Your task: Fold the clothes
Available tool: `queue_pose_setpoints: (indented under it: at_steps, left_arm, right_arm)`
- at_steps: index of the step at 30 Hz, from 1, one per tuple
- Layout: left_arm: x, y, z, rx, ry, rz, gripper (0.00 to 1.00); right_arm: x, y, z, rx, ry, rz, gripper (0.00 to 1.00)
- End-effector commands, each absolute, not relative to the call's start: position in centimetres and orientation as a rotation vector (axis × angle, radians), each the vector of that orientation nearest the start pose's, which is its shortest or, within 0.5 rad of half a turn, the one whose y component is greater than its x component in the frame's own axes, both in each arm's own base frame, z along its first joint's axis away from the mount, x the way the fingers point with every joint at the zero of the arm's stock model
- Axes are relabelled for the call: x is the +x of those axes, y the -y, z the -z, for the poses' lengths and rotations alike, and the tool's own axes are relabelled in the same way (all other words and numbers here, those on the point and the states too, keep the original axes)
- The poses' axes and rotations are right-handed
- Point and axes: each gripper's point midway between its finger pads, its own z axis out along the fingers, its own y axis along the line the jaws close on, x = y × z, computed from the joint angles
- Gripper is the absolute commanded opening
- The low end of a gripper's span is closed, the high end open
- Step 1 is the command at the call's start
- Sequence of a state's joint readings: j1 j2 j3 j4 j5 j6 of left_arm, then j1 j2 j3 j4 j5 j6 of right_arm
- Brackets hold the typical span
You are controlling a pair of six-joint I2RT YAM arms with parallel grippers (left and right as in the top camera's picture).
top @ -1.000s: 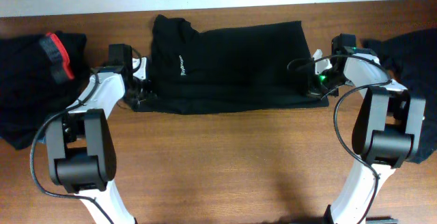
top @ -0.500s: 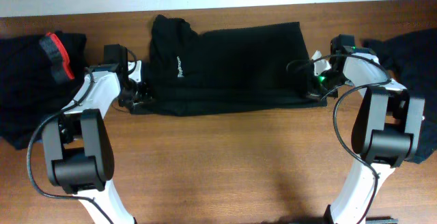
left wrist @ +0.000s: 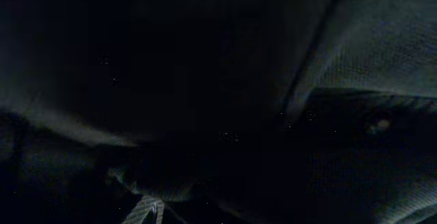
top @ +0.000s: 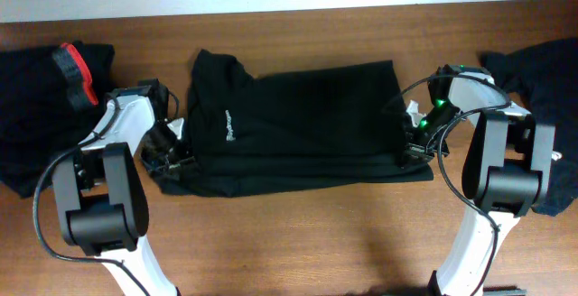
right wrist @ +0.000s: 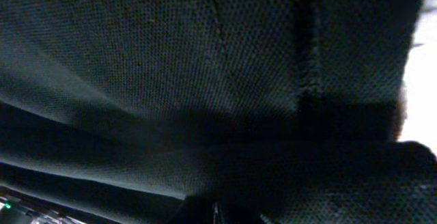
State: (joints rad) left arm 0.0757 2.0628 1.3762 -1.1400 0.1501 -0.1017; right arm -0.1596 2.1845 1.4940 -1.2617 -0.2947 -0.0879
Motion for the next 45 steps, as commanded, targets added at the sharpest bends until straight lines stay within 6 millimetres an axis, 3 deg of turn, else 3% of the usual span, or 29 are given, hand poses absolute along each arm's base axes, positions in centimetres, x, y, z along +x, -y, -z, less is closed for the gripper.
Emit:
queue_pose_setpoints:
  at_steps: [1,4,8,12,14,15,17,20,26,29,30,32,33,34,36,40,45]
  left_arm:
    - [28.8,-1.9,3.1,-0.355,-3.479,0.103,0.45]
    - [32.1,-0.8,2.0,-0.247,-3.354,0.254,0.46]
    - [35.2,-1.1,-1.3,-0.206,-3.226,0.237,0.46]
    - [37.5,-1.3,-6.2,-0.160,-3.078,0.216,0.47]
    - [38.4,-1.4,-9.2,-0.145,-2.989,0.204,0.53]
    - [39.0,-1.5,-11.5,-0.134,-2.918,0.193,0.60]
    - [39.5,-1.6,-13.5,-0.124,-2.849,0.184,0.68]
    - [39.8,-1.6,-15.2,-0.116,-2.789,0.176,0.69]
    - [40.2,-1.6,-15.5,-0.113,-2.769,0.174,0.69]
    - [43.1,-1.9,-16.9,-0.093,-2.636,0.157,0.73]
    - [44.0,-2.0,-17.3,-0.087,-2.595,0.152,0.78]
    - [45.7,-2.1,-18.1,-0.076,-2.525,0.148,0.81]
    - [46.3,-1.8,-18.2,-0.064,-2.502,0.169,0.82]
    - [47.3,-0.1,-18.0,0.022,-2.468,0.289,0.85]
    - [48.4,1.1,-16.1,0.058,-2.468,0.387,0.85]
    - [50.4,1.6,-12.1,0.060,-2.520,0.456,0.85]
    - [54.5,1.4,-10.1,0.060,-2.517,0.472,0.85]
  right_arm:
    - [30.3,2.2,2.5,0.178,-3.506,-0.378,0.04]
    - [32.2,2.3,1.3,0.166,-3.432,-0.377,0.04]
    - [34.1,2.6,-1.7,0.147,-3.340,-0.345,0.04]
    - [36.0,2.9,-6.6,0.123,-3.220,-0.307,0.05]
    - [37.1,3.1,-9.7,0.107,-3.139,-0.281,0.05]
    - [37.7,3.2,-11.8,0.097,-3.083,-0.264,0.09]
    - [38.6,3.3,-14.1,0.086,-3.011,-0.243,0.19]
    - [39.7,3.5,-16.1,0.075,-2.947,-0.225,0.24]
    - [40.2,3.6,-16.2,0.073,-2.930,-0.221,0.24]
    - [41.6,3.5,-16.4,0.050,-2.875,-0.225,0.24]
    - [42.1,3.3,-16.5,0.003,-2.852,-0.240,0.27]
    - [43.0,3.0,-16.4,-0.045,-2.818,-0.236,0.47]
    - [43.4,2.9,-16.2,-0.050,-2.809,-0.234,0.50]
    - [44.2,2.6,-15.8,-0.065,-2.793,-0.231,0.56]
    - [45.2,2.3,-14.8,-0.098,-2.784,-0.228,0.67]
    - [47.6,1.5,-12.1,-0.146,-2.756,-0.275,0.77]
    - [49.5,-0.4,-9.2,-0.188,-2.717,-0.451,0.85]
